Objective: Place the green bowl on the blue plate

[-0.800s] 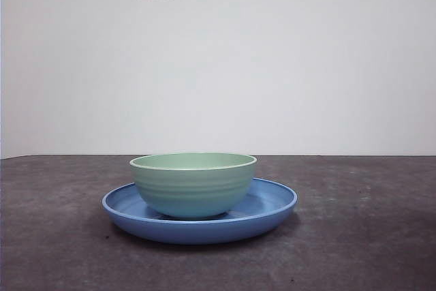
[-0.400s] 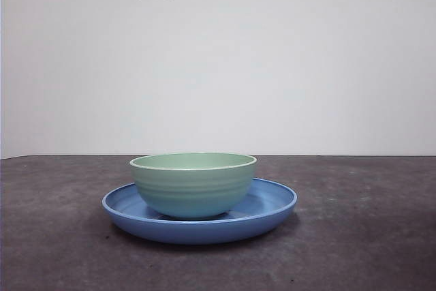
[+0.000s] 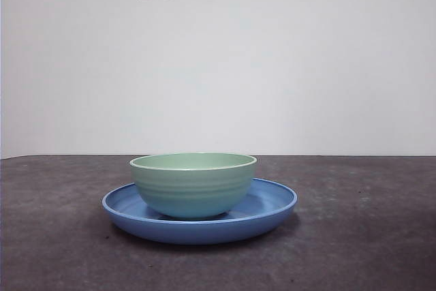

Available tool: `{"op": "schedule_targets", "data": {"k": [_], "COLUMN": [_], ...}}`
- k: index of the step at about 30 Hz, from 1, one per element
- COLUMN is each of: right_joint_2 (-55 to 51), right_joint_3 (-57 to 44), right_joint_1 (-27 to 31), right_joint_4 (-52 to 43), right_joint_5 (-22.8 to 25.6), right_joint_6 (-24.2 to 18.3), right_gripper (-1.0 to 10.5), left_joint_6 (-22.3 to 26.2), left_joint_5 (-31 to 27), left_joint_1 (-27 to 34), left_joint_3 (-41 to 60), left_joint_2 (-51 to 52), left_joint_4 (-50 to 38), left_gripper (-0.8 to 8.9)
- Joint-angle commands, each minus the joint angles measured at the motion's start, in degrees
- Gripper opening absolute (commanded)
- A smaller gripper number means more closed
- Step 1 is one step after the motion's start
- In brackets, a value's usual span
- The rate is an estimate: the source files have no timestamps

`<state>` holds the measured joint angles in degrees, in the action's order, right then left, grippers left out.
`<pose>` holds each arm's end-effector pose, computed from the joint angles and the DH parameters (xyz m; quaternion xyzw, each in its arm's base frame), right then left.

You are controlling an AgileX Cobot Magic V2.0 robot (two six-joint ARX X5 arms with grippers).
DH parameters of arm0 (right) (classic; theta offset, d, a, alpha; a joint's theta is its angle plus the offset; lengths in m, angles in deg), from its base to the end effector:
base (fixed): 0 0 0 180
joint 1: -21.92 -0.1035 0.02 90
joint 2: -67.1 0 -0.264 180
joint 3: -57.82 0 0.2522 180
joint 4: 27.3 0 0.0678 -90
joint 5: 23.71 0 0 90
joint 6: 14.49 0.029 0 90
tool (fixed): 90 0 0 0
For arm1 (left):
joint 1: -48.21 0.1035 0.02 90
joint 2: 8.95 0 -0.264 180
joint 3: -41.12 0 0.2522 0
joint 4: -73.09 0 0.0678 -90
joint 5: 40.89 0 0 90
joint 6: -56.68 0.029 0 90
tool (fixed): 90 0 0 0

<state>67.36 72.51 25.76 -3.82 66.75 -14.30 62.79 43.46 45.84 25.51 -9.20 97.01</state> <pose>0.0956 -0.0067 0.1523 0.0040 0.0788 -0.0375 0.9962 0.0948 -0.0011 0.1571 0.0583 0.0759 0.0245 0.9951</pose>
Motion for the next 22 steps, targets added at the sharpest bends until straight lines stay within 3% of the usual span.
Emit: {"op": "schedule_targets", "data": {"k": [1, 22], "right_joint_2": [-0.04, -0.04], "right_joint_3": [-0.31, -0.28], "right_joint_1": [0.00, 0.00], "right_joint_4": [-0.52, -0.90], "right_joint_5": [0.46, 0.50], "right_joint_6": [-0.63, -0.63], "right_gripper": [0.4, 0.4], "left_joint_6": [0.46, 0.46], "left_joint_5": [0.33, 0.33], "left_joint_1": [0.07, 0.07], "left_joint_3": [1.16, 1.16], "left_joint_2": [0.07, 0.07], "left_joint_4": [0.50, 0.50], "left_gripper": [0.19, 0.19]}}
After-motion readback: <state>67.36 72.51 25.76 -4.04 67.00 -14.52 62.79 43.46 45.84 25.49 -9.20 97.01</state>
